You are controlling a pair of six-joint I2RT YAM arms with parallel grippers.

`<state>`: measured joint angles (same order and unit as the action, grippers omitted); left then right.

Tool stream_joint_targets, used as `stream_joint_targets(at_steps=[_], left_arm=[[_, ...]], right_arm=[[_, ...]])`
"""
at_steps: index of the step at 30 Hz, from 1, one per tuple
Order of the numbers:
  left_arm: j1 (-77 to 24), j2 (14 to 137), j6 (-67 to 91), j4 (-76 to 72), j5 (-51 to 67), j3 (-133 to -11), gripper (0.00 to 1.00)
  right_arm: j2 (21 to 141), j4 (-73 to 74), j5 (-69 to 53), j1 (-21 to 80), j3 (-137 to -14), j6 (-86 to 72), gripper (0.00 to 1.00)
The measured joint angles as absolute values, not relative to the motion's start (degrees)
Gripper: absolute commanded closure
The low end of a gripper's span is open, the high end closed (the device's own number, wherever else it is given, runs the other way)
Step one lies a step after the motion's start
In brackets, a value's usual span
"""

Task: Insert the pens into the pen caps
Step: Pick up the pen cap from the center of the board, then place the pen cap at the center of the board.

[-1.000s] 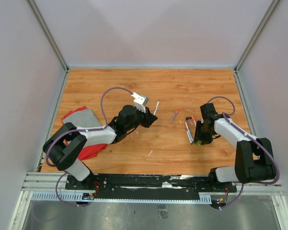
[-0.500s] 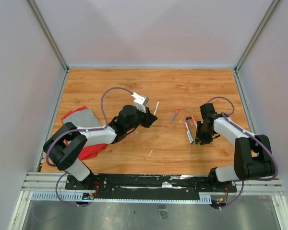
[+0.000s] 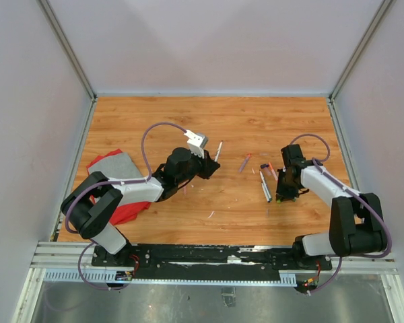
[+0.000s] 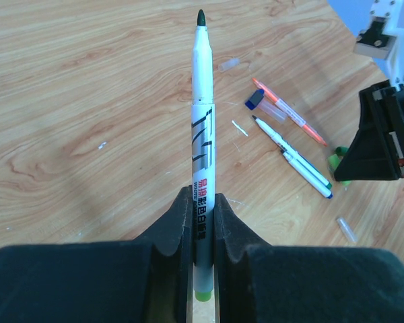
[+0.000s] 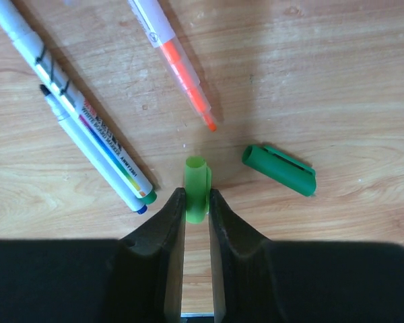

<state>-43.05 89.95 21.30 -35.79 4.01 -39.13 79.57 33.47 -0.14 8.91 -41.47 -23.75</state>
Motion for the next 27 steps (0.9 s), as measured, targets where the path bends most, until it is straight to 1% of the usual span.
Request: stream_joint_targets(at_steps=[4,8,11,14,18,20,22,27], left_arm=[[-43.0,89.9,21.3,-35.9,2.9,-39.1,0.99],[-43.0,89.1,21.3,-35.9,1.7,-38.6,0.99],[-42.9,88.9,21.4,-35.9,1.0,-38.6,1.00],[-42.9,88.9,21.9,-35.9,0.1,-38.5,1.00],[-41.9,88.6,23.3,-35.9,-1.1,-37.8,0.99],[-41.1,88.0,24.0,-35.9,-1.8,-36.9,0.99],[-40.6,87.3,24.6,-35.9,-2.7,-36.0,0.99],[-40.2,86.4,25.4,-35.9,-4.8,-35.3,0.99]], right_arm=[[74.7,33.3,-0.2,8.9,-41.2,-23.1,0.97],[67.9,32.8,-1.8,8.9,-41.1,-22.0,0.99],[63.2,30.6,-5.7,8.9,-40.2,-21.0,0.99],[58.9,27.1,-12.6,8.9,-38.3,-20.3,0.99],[56.4,22.4,-20.6,9.1,-37.5,-19.5,0.99],[55.7,20.3,-22.7,9.7,-37.5,-19.3,0.99],[54.8,17.9,-23.7,11.3,-37.5,-19.4,0.99],[52.2,10.7,-23.5,19.2,-36.1,-17.8,0.99]])
